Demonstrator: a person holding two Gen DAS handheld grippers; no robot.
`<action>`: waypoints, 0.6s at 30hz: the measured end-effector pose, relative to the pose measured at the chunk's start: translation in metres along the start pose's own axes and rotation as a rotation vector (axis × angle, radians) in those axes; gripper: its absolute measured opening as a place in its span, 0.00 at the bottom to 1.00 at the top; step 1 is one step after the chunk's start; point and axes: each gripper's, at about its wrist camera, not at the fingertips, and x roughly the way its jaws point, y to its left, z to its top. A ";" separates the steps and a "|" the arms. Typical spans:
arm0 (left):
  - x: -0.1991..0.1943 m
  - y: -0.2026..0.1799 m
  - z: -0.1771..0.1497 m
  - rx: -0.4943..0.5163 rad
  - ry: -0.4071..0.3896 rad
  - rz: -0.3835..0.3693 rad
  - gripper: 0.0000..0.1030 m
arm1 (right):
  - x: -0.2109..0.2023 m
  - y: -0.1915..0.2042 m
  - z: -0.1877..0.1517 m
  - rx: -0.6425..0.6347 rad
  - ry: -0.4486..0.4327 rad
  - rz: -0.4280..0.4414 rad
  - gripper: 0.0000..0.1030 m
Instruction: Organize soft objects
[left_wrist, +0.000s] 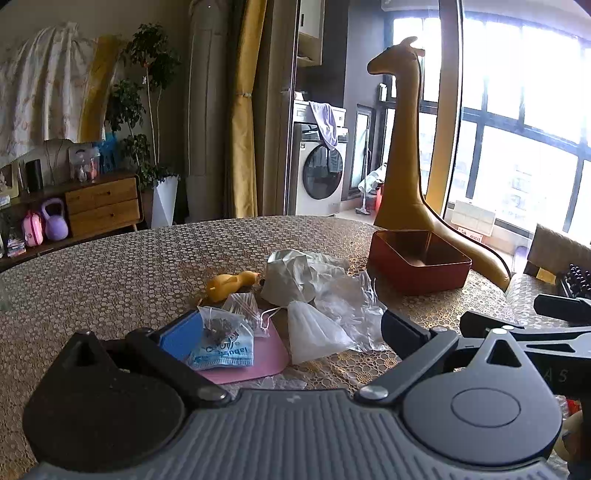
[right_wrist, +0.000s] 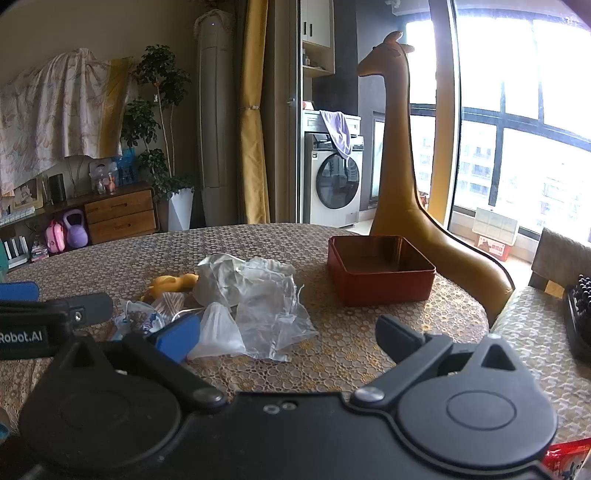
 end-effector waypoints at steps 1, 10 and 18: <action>0.000 0.000 0.000 0.002 0.000 0.001 1.00 | 0.000 0.000 0.000 0.002 0.001 0.000 0.98; 0.000 -0.001 0.001 0.013 -0.001 0.006 1.00 | 0.002 0.000 -0.002 -0.002 -0.002 -0.008 0.98; 0.002 0.002 0.001 -0.005 0.020 -0.001 1.00 | 0.001 0.002 -0.003 -0.009 -0.006 -0.012 0.97</action>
